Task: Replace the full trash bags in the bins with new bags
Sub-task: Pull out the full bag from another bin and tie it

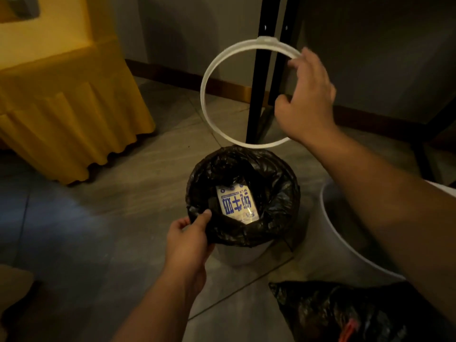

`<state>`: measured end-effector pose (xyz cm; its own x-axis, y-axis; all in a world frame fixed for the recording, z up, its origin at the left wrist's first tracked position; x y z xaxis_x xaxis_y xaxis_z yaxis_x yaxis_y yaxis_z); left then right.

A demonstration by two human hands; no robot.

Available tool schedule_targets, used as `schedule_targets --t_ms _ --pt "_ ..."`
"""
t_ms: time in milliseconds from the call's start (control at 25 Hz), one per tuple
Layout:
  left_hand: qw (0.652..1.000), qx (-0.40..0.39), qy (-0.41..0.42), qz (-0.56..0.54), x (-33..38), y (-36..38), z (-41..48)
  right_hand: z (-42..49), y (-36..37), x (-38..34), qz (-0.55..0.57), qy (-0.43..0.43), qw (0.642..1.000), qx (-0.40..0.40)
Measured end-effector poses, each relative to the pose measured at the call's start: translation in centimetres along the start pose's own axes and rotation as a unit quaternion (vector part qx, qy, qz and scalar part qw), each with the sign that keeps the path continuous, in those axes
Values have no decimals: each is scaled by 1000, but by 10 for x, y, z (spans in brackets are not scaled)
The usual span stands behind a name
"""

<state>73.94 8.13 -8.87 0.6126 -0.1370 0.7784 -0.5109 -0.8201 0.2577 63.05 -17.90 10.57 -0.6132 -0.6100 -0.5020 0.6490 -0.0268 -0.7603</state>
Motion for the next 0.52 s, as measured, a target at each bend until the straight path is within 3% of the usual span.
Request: schedule_targets --t_ms 160,360,520 --pt "999 3 29 15 11 -2 -8 -17 11 11 21 40 999 10" --pt "996 4 70 49 31 0 -14 -19 9 14 147 174 973 23" --pt "993 -9 96 62 44 4 -15 -67 41 10 218 183 959 21"
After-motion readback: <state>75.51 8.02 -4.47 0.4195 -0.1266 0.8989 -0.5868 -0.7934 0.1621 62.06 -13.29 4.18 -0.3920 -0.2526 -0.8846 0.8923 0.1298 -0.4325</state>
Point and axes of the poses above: each hand's wrist, its own z-axis towards the middle knuckle, its own y-axis out of the palm, x = y × z, the point moved 6 cm from there along z, towards the middle knuckle, and after that the axes turned 7 degrees about -x, right-handed, at the moved point
